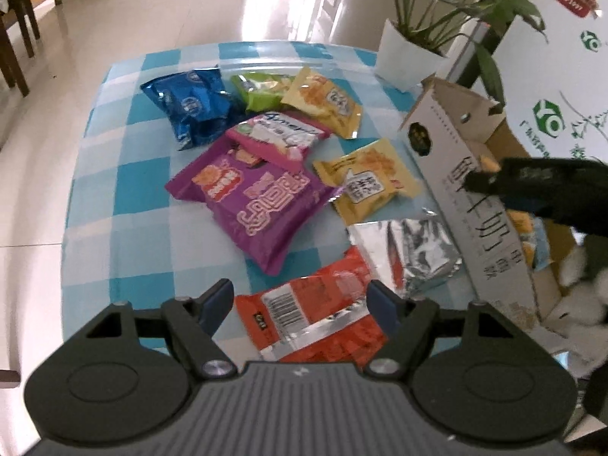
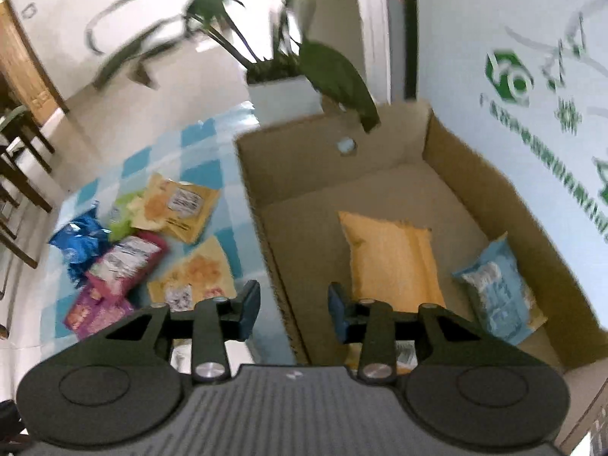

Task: Organize snacks
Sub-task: 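Move the left tool back over the pile toward the red-orange bag, then lower the left gripper onto the red-orange bag and close it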

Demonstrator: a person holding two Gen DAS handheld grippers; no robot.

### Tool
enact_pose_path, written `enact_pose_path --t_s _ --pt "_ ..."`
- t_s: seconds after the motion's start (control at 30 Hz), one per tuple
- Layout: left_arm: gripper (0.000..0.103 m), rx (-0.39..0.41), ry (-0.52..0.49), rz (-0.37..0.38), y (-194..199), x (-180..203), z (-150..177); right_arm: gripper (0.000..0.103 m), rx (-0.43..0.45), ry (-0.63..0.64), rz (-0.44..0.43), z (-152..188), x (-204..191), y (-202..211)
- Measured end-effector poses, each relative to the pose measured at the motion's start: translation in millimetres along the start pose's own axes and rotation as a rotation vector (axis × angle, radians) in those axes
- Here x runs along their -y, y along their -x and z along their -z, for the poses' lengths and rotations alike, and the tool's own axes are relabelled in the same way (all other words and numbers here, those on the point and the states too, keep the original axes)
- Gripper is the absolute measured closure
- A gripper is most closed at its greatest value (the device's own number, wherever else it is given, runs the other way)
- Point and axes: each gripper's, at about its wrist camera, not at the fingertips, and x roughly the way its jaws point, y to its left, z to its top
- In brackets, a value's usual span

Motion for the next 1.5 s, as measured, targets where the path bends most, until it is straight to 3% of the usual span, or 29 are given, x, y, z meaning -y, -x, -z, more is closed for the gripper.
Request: enact_pose_path --t_s 0.23,0.43,0.77,1.2,1.5 --pt "0.025 0.05 -0.046 -0.082 8.5 7.0 -0.6 0.032 0.049 0.085 -0.04 5.0 -26.0 31.3" --pt "0.016 0.062 -0.067 -0.076 12.9 9.7 -0.5 0.028 0.045 0.039 -0.077 18.3 -27.8 50.2" --pt "0.015 0.061 -0.117 -0.098 15.5 7.5 5.2 0.024 0.042 0.015 -0.137 43.7 -38.3 71.2" --pt "0.016 0.073 -0.276 0.044 20.3 9.5 22.8 0.024 -0.035 -0.098 -0.179 65.2 -21.9 73.5" --pt "0.016 0.069 -0.403 0.055 -1.2 26.0 37.4 0.024 -0.087 -0.242 -0.252 63.3 -9.5 59.4"
